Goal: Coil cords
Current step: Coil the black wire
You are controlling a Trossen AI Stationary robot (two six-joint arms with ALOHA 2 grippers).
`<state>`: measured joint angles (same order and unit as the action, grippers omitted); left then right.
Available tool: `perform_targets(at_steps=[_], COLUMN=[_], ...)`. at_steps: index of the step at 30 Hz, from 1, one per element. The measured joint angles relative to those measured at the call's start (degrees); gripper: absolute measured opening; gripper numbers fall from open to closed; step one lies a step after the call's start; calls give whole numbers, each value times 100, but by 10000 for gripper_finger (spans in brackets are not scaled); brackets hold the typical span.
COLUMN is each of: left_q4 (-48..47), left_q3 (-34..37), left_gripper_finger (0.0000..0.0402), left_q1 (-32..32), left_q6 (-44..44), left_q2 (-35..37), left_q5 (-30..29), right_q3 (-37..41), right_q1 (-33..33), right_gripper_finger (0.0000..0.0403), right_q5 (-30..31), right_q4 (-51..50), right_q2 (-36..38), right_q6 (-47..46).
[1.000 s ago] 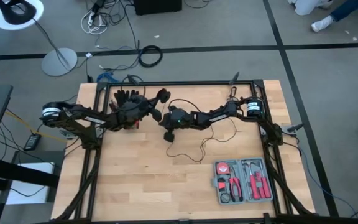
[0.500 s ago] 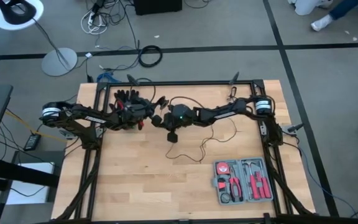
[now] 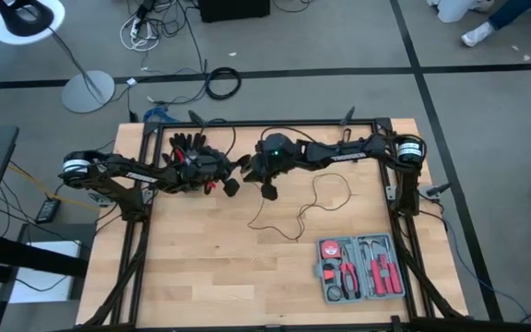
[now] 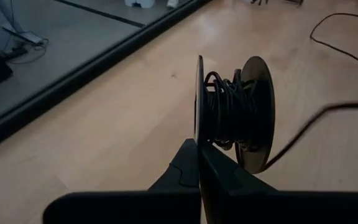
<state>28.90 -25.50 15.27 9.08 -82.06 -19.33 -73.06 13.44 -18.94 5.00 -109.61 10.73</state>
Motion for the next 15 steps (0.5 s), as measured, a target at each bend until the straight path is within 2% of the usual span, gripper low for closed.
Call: perform_targets(at_steps=[5, 15], left_q4=[-34, 5], left_q3=[0, 0], left_gripper_finger=[0, 0], left_q1=[2, 124], left_q6=[75, 208], left_q2=[0, 0], left_q5=[341, 1064], right_q3=[0, 2], right_q1=[97, 108], right_gripper_finger=[0, 0], right_q5=[-578, -894], right_q4=[-5, 488], right_q2=[14, 14], right_q6=[-51, 43])
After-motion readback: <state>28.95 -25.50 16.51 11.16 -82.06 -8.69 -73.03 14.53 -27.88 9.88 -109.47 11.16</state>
